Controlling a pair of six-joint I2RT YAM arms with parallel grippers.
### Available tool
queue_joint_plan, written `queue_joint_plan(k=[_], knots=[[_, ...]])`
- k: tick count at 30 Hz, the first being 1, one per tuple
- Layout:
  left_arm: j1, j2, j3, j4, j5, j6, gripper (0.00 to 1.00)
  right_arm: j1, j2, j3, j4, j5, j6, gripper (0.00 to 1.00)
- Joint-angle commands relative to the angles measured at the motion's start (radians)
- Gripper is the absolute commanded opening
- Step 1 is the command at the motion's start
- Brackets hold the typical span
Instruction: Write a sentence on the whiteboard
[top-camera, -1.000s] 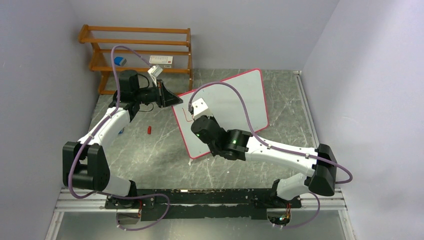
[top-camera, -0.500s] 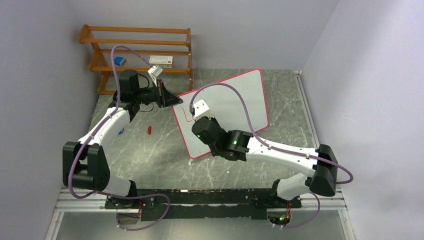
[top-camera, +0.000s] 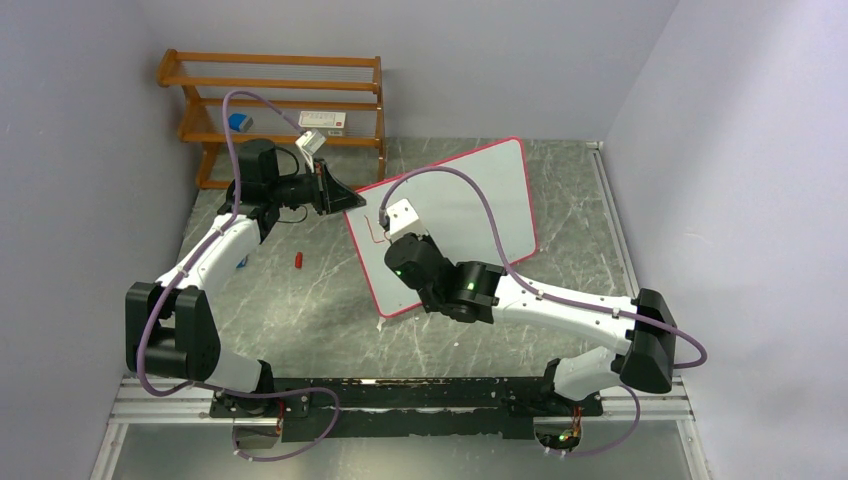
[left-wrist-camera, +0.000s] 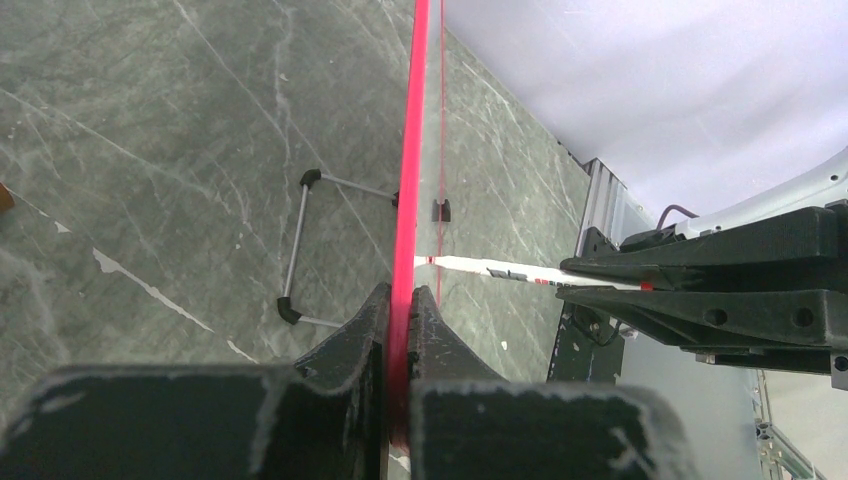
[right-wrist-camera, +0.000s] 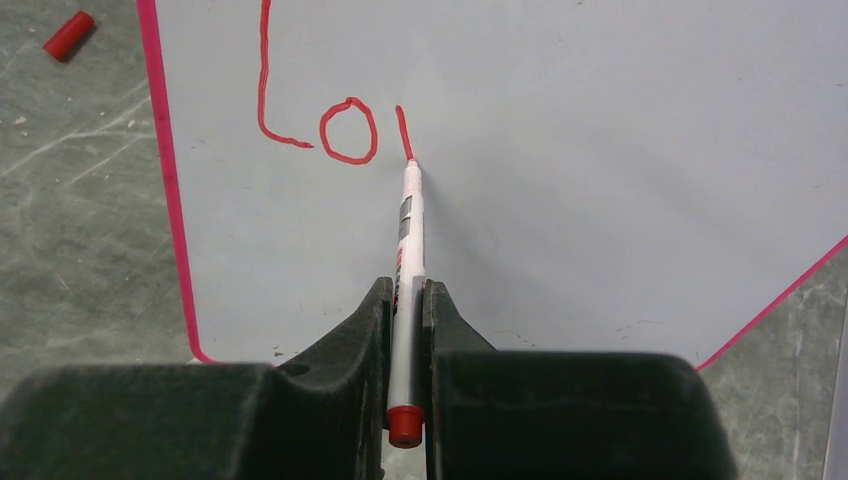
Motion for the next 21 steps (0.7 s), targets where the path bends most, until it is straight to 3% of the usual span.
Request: queue_joint_plan(k=[1,21], knots=[[-0.029,0.028,-0.004,-0.085,-0.008,0.05,0.05,-0.015,-0.011,-0.018,0.071,0.045,-0.015,0.0],[-0.029,0.031,-0.003,-0.087,-0.006,0.052,0.05,-0.024,-0.013,-0.017,0.115,0.07,-0.043,0.0]])
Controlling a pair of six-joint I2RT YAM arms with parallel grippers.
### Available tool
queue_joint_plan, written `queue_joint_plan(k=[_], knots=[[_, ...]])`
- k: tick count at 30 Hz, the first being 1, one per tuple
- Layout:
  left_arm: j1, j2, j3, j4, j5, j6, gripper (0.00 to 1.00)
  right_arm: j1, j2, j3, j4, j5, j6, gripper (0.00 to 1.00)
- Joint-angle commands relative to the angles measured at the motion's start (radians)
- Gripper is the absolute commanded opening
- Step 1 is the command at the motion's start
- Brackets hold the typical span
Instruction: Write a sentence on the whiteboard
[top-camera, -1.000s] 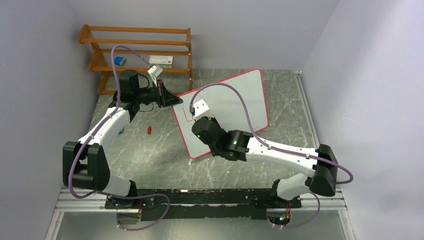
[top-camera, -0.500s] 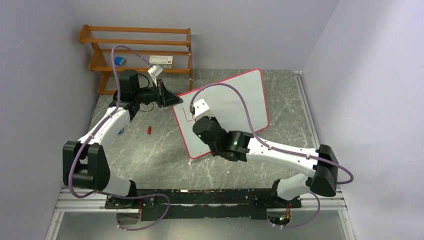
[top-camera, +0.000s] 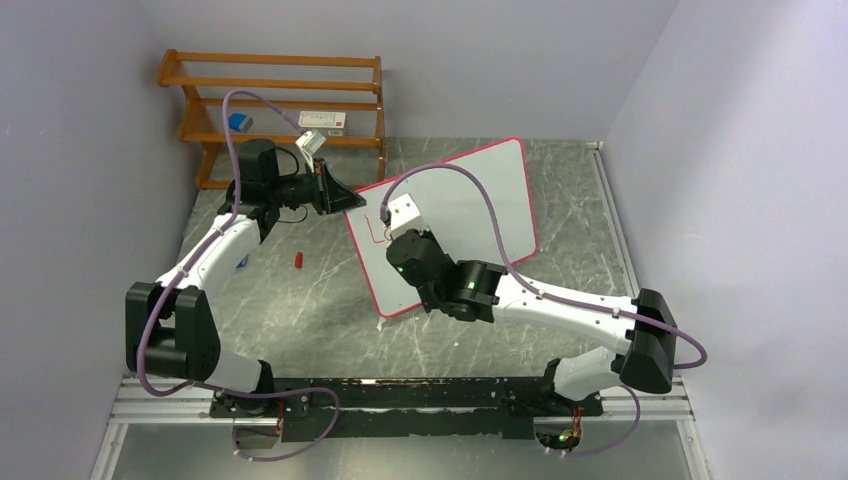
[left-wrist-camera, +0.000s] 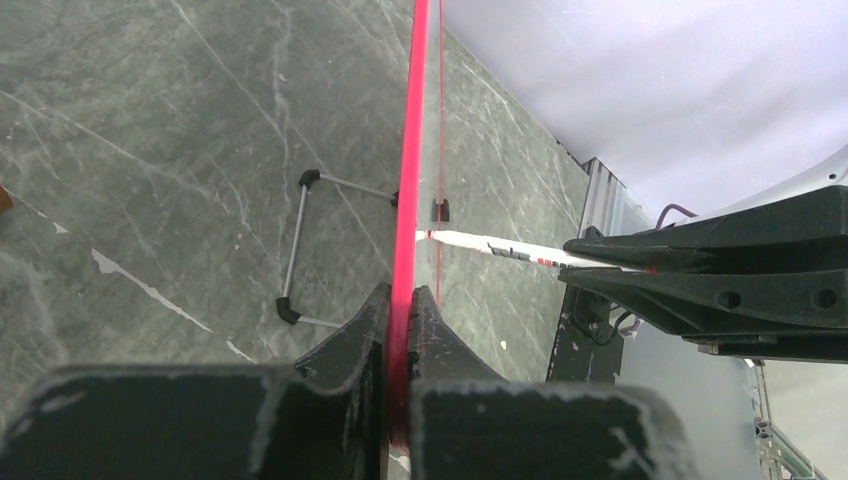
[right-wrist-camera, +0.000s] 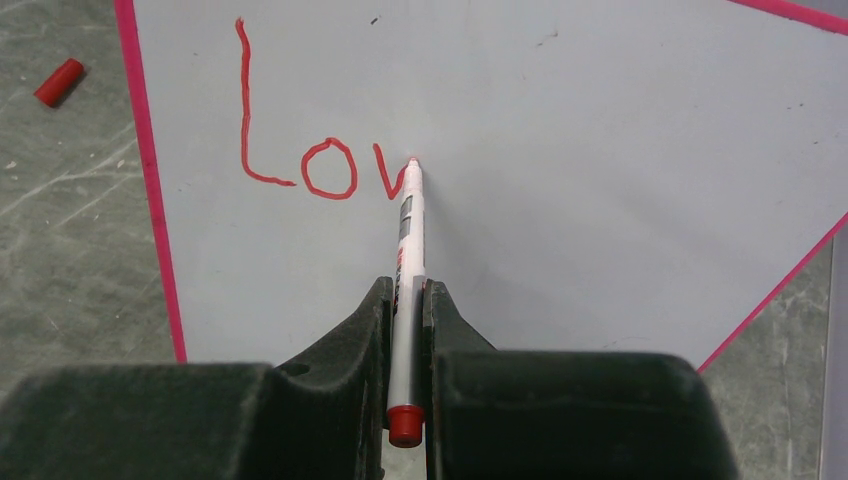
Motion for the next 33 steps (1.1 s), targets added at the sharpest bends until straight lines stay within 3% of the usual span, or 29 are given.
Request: queue_joint_plan(k=[1,19,33], knots=[[-0.029,0.031,-0.003,-0.087,-0.008,0.053,0.05,-0.019,-0.008,-0.008,0.046,0.029,-0.006,0.0],[-0.029,0.03,0.001,-0.103,-0.022,0.062,0.05,-0.021,-0.101,-0.041,0.01,0.003,0.026,0.0],[-0.029,0.028,0.0,-0.098,-0.018,0.056,0.05,-0.075,-0.11,-0.087,0.045,-0.111,0.06,0.0]])
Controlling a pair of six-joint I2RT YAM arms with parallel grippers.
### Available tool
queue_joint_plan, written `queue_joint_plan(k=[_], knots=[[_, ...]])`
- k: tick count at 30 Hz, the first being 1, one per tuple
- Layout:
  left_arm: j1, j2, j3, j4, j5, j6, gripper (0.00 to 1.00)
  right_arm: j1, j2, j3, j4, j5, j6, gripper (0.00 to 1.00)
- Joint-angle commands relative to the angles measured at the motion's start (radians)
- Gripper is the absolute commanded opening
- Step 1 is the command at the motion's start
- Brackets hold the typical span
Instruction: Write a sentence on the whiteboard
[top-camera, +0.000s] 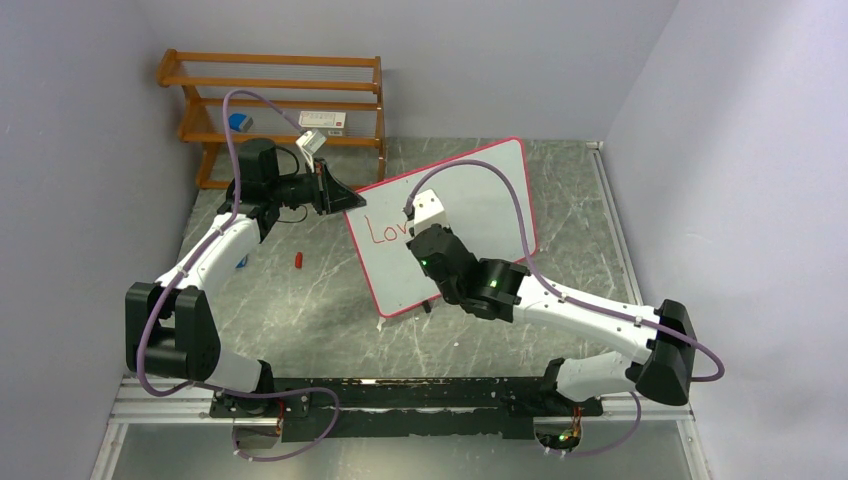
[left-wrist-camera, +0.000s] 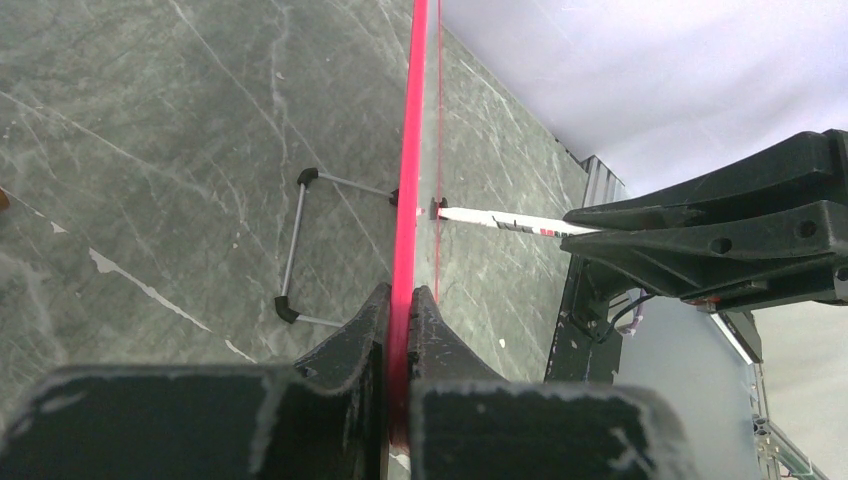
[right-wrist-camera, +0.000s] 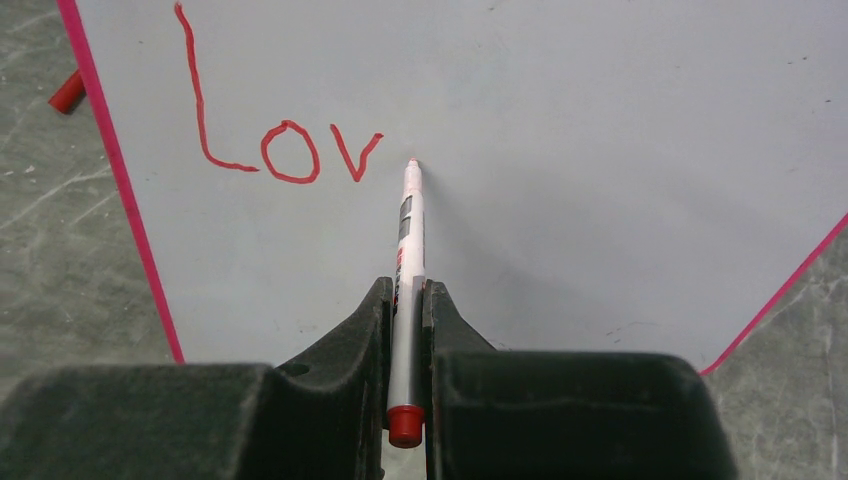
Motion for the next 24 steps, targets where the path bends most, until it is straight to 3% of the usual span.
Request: queue_joint_plan(k=[1,24], knots=[[-0.029,0.028,-0.007,-0.083,-0.02,0.05,0.05,-0.007,-0.001,-0.008,0.042,-0.032,0.021,0.0],[-0.029,0.031,-0.004,-0.091,-0.024,0.056,0.05,-0.041,0.011,-0.011,0.009,-0.018,0.022,0.0]])
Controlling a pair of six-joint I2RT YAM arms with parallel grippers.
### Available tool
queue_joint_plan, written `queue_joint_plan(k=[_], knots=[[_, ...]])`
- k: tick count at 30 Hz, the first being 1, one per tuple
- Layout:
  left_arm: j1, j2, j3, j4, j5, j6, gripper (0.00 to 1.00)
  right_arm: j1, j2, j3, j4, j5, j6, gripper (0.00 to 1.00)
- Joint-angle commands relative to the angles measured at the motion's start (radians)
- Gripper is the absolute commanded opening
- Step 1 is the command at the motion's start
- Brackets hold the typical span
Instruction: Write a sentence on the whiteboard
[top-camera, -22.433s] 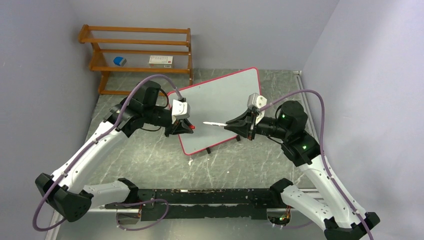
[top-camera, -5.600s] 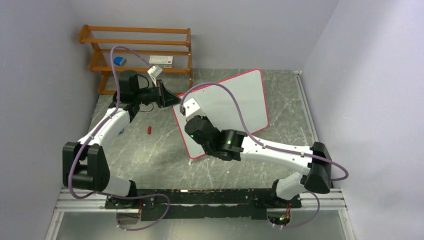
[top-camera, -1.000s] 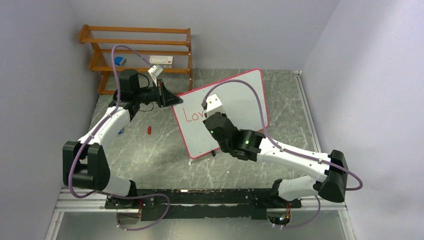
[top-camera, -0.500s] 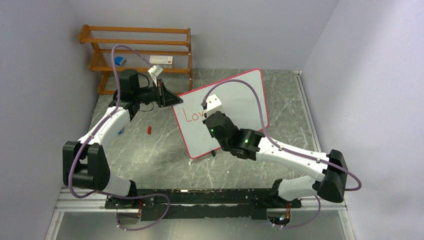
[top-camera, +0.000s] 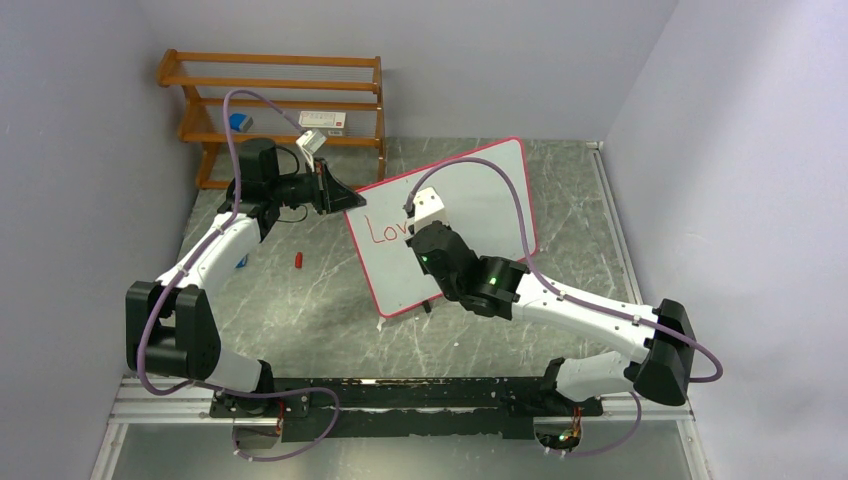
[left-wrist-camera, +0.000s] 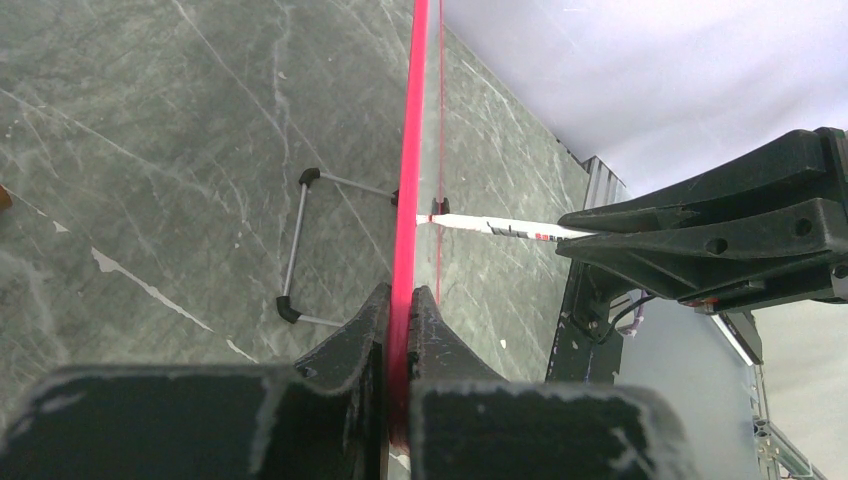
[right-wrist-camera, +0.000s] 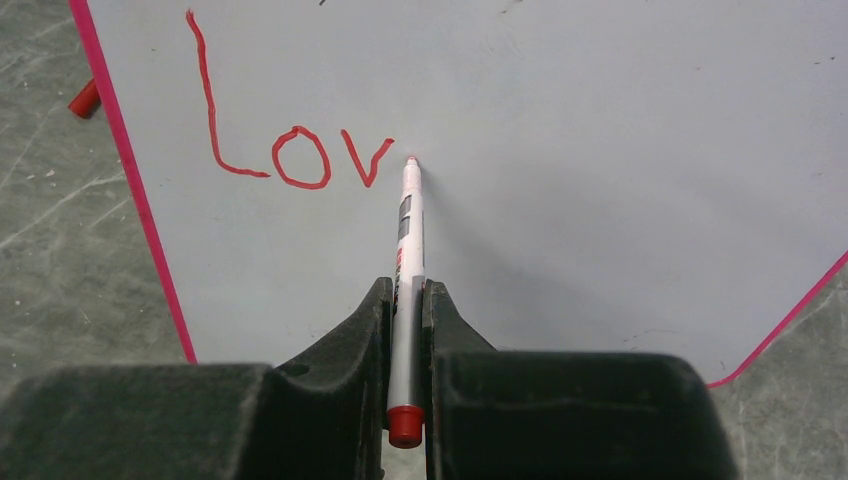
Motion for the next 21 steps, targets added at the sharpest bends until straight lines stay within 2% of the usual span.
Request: queue_joint_plan(k=[1,21], knots=[[-0.029,0.026,-0.007,-0.092,-0.023,0.058,0.05,-0.016,0.002,-0.01,-0.008,0.039,0.01,0.0],[-0.029,0.027,-0.008,-0.092,-0.023,0.058,0.05,-0.018,-0.004,-0.002,0.026,0.079,-0.012,0.0]])
